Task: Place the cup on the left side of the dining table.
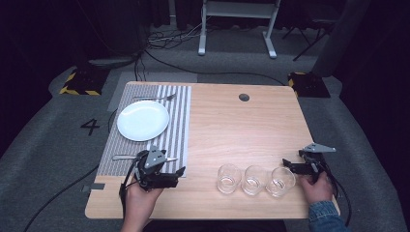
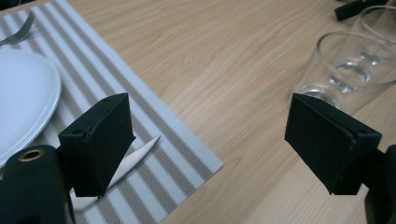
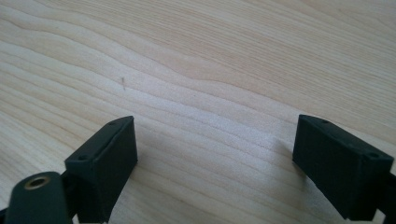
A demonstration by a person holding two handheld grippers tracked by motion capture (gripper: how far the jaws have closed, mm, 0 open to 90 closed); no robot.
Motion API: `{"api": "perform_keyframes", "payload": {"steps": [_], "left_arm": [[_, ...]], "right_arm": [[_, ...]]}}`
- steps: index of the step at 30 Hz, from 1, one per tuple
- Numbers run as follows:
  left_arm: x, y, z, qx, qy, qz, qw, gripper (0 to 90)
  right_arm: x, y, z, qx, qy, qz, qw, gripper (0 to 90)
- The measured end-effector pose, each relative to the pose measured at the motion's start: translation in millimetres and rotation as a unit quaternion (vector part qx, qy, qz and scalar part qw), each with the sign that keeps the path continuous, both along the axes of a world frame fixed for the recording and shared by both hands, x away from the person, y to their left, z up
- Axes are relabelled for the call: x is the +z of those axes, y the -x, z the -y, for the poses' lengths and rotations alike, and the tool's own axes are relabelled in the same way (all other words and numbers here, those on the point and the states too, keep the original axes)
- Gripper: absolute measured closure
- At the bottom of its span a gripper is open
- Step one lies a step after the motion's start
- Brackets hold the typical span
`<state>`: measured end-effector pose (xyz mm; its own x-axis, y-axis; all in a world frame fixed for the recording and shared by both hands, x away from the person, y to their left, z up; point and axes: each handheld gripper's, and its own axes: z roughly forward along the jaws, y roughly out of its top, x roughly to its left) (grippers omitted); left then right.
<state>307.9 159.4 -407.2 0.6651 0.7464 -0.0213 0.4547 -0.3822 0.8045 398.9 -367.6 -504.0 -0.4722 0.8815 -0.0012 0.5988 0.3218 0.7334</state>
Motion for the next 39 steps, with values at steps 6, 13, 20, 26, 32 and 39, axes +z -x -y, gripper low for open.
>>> {"api": "perform_keyframes", "payload": {"steps": [6, 13, 20, 26, 32, 39], "left_arm": [[4.3, -12.5, 22.1, -0.034, 0.003, 0.006, 0.9994, 15.7], [7.5, -25.9, 45.4, -0.066, 0.010, 0.005, 0.9977, 15.6], [8.1, -35.8, 65.5, -0.097, 0.033, 0.008, 0.9947, 15.8], [9.9, -38.0, 76.7, -0.113, 0.040, 0.014, 0.9926, 15.8], [8.5, -33.1, 91.7, -0.136, 0.040, 0.022, 0.9897, 15.7], [-1.9, -29.4, 102.4, -0.150, 0.050, 0.002, 0.9874, 15.6]], "right_arm": [[0.0, 0.0, 0.0, 0.000, 0.000, 0.000, 1.0000, 13.8], [0.0, 0.4, -0.1, -0.002, 0.001, 0.000, 1.0000, 13.8], [0.0, 0.4, -0.1, -0.002, 0.001, 0.000, 1.0000, 13.8], [0.0, 0.4, -0.1, -0.002, 0.000, 0.000, 1.0000, 13.8], [0.0, 0.4, -0.1, -0.002, 0.000, 0.000, 1.0000, 13.8], [0.0, 0.4, -0.1, -0.002, 0.000, 0.000, 1.0000, 13.8]]}}
